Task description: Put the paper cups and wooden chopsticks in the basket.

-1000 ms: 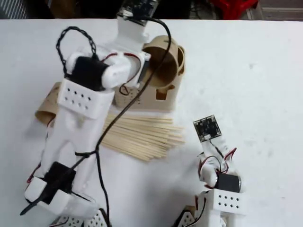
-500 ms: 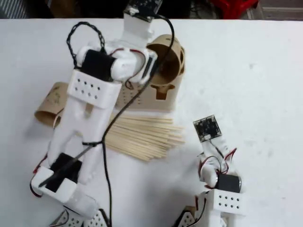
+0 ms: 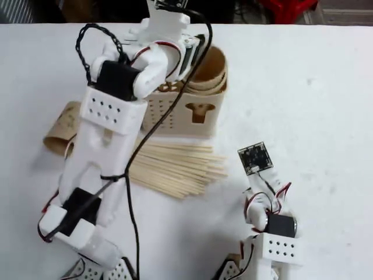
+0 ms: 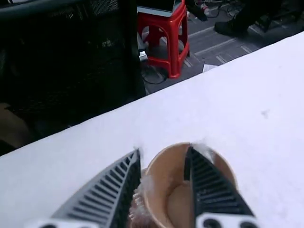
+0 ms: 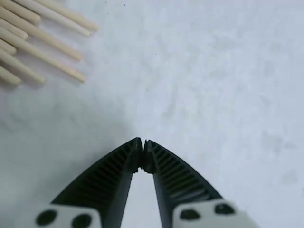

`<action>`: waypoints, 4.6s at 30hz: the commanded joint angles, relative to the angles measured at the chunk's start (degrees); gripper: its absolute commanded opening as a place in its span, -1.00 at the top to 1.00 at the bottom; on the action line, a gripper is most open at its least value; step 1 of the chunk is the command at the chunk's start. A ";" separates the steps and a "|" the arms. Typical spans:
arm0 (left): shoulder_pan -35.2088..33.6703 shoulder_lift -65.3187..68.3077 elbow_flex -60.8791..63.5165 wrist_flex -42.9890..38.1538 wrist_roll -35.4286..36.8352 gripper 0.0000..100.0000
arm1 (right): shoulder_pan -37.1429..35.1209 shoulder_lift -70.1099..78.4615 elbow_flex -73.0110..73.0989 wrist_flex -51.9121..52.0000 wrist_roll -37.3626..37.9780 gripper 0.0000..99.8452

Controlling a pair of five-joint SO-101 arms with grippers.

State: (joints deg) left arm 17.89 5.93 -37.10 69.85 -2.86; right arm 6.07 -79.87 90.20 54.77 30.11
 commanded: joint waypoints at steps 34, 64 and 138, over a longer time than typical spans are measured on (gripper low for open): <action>-60.26 -4.35 17.41 23.74 -60.57 0.65 | -2.07 -0.48 0.26 -1.10 -0.09 0.96; -49.10 -30.81 92.48 -49.85 -62.07 0.46 | -2.07 -0.48 0.35 -1.10 -0.09 0.96; 1.01 -6.99 -9.14 32.35 0.97 0.96 | -2.07 -0.48 0.35 -1.10 0.00 0.96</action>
State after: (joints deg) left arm 19.74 5.67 -49.14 101.93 -2.24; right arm 4.48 -79.87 90.73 54.77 30.02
